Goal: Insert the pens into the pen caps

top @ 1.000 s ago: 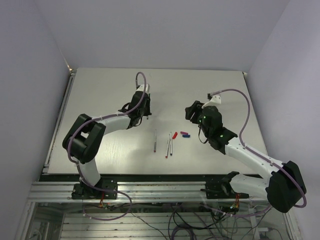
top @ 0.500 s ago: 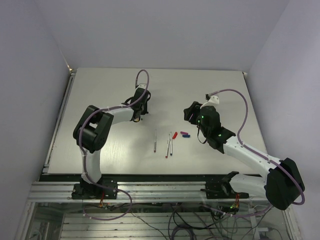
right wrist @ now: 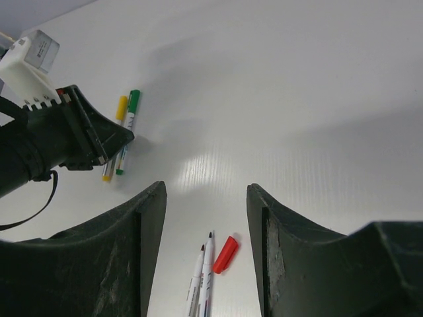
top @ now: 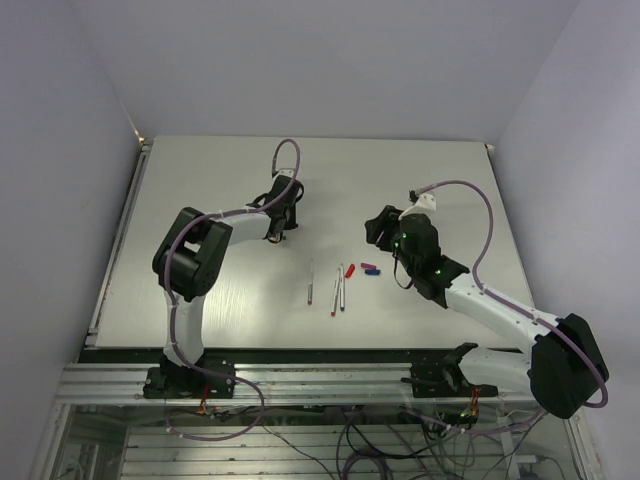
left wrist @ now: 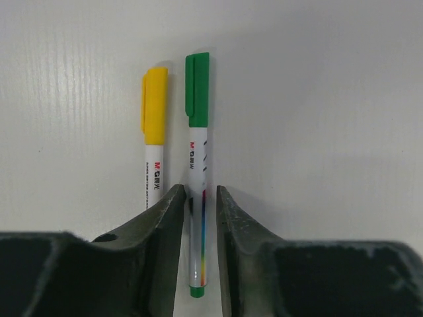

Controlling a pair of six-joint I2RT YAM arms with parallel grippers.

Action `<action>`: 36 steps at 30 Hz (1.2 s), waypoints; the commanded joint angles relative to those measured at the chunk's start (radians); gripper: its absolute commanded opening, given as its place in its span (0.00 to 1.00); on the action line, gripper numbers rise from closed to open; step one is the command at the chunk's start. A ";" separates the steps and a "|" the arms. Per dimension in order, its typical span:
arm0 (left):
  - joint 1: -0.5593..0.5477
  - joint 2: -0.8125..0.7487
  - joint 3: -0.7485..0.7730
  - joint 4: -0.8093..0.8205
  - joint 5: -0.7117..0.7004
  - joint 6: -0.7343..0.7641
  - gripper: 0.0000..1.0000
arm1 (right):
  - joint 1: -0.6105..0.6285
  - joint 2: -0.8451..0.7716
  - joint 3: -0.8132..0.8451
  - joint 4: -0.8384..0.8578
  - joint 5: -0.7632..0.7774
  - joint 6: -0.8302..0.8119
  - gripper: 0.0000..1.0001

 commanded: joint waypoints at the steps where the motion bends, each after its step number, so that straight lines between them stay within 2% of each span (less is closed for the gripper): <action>1: 0.005 -0.004 0.025 -0.045 -0.010 -0.015 0.40 | -0.003 0.007 -0.015 0.042 -0.012 0.001 0.51; 13: 0.003 -0.150 0.026 -0.056 0.011 -0.003 0.42 | -0.003 -0.018 -0.030 0.062 0.015 -0.017 0.51; 19: -0.025 -0.244 -0.021 -0.069 -0.003 -0.002 0.42 | -0.003 -0.017 -0.026 0.027 0.056 -0.016 0.51; 29: -0.196 -0.348 -0.118 -0.228 -0.082 -0.002 0.45 | -0.004 0.003 -0.022 -0.073 0.133 -0.009 0.48; 33: -0.252 -0.363 -0.159 -0.297 -0.061 -0.033 0.46 | -0.007 -0.014 -0.040 -0.084 0.166 -0.007 0.47; 36: -0.287 -0.373 -0.185 -0.333 -0.037 -0.057 0.53 | -0.011 -0.031 -0.058 -0.085 0.181 -0.002 0.47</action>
